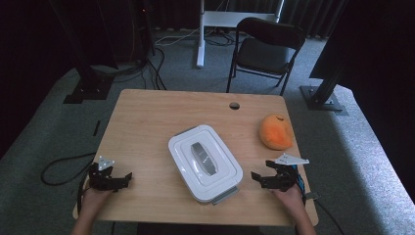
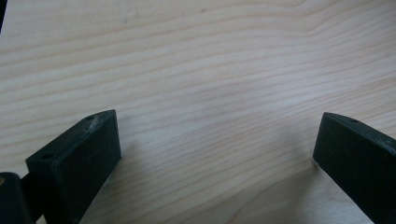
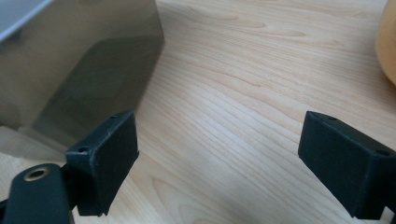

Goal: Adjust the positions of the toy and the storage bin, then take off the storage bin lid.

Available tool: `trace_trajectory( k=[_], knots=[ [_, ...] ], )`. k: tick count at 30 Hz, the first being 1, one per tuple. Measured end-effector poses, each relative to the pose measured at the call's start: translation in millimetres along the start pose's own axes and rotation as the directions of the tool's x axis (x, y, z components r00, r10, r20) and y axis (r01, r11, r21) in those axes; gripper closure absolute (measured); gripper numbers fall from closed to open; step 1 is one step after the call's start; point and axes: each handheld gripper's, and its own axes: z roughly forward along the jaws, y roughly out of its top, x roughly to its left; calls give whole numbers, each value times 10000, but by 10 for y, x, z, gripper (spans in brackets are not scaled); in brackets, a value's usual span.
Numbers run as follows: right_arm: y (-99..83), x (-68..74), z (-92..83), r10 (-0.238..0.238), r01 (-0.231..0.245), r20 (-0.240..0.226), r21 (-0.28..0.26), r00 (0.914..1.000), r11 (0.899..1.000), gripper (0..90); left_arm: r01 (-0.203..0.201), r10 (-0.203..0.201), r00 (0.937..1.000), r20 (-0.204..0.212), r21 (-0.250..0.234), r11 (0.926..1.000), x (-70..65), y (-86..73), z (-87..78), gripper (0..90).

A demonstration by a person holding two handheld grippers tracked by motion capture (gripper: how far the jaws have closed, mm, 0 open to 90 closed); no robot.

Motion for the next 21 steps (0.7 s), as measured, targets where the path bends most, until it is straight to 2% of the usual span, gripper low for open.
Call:
trace_trajectory(
  k=[8,21],
  knots=[
    [132,22,-184,136,-132,81,-474,9999,9988,115,-47,47,10000,17,3,10000,6,5,5,12],
    [383,121,-361,194,-171,204,-1071,9996,9941,115,49,-49,10000,-63,-8,10000,-3,7,9,13]
  ],
)
